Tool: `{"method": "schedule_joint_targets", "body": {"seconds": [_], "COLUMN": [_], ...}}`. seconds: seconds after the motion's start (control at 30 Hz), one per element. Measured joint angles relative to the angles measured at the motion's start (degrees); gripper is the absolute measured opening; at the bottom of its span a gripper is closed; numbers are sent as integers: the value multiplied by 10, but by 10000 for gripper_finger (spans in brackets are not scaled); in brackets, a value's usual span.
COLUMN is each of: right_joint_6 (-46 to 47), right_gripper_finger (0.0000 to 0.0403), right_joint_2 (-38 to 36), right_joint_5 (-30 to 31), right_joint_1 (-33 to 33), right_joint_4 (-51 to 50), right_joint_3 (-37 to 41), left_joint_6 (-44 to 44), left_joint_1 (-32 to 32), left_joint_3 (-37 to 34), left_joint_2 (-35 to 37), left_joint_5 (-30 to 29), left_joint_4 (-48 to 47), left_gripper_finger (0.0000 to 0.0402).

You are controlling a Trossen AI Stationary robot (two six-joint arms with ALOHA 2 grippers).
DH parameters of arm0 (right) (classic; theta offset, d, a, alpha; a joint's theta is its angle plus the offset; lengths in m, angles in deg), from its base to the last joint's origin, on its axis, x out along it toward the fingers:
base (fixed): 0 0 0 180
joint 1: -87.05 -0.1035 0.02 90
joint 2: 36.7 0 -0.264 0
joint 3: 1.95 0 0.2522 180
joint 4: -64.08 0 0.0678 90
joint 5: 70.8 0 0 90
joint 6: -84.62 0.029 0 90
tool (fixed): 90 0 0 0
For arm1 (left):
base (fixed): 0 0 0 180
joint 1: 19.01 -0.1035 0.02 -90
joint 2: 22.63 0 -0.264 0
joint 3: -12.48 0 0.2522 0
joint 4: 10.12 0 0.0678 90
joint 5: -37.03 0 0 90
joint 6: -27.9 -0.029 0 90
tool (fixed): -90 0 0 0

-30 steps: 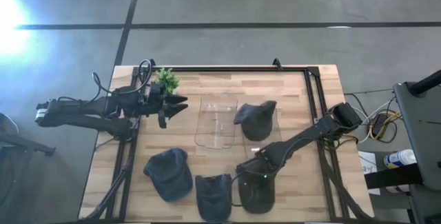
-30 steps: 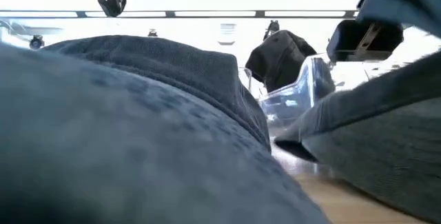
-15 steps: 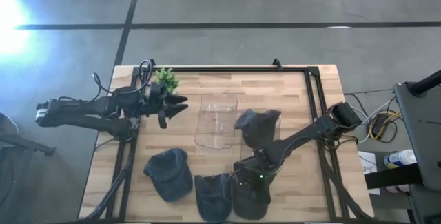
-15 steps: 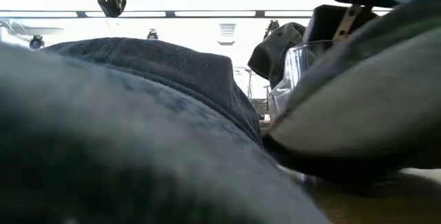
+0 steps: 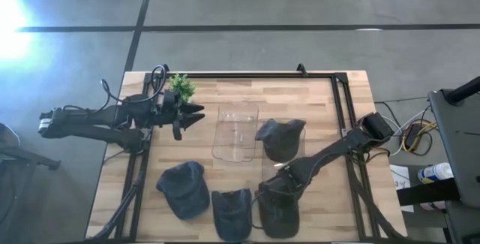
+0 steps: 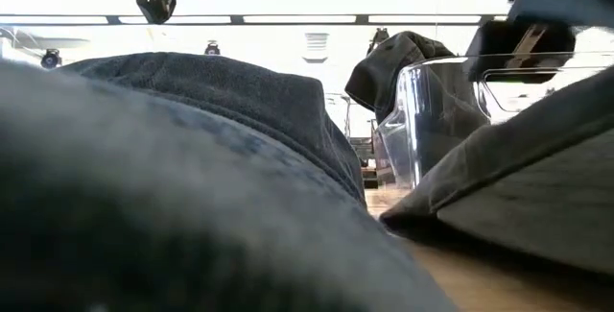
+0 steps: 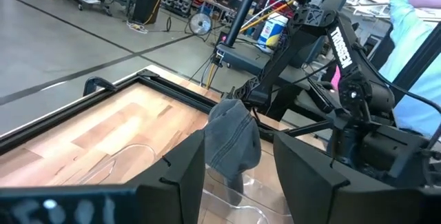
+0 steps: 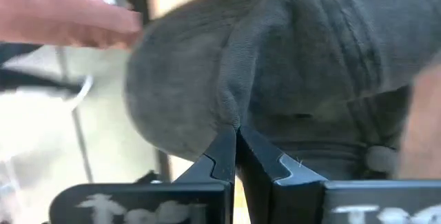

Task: Pick & Place hat
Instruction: Put the black cap into the right transparent bin

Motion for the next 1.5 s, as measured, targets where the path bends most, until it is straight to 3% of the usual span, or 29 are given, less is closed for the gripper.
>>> {"method": "schedule_joint_targets", "body": {"seconds": [0.93,1.1,1.5], "right_joint_6": [-140,-137,-62], "right_gripper_finger": [8,8,8], "right_joint_2": [-1,-1,-6], "right_joint_5": [82,81,9], "right_joint_1": [97,109,40], "right_joint_4": [-62,-63,-52], "right_joint_3": [3,6,4], "left_joint_6": [2,0,-12], "left_joint_1": [0,0,-1], "left_joint_3": [0,0,0], "left_joint_2": [0,0,0], "left_joint_5": [0,0,0], "left_joint_4": [0,0,0], "left_gripper_finger": [165,165,165]}}
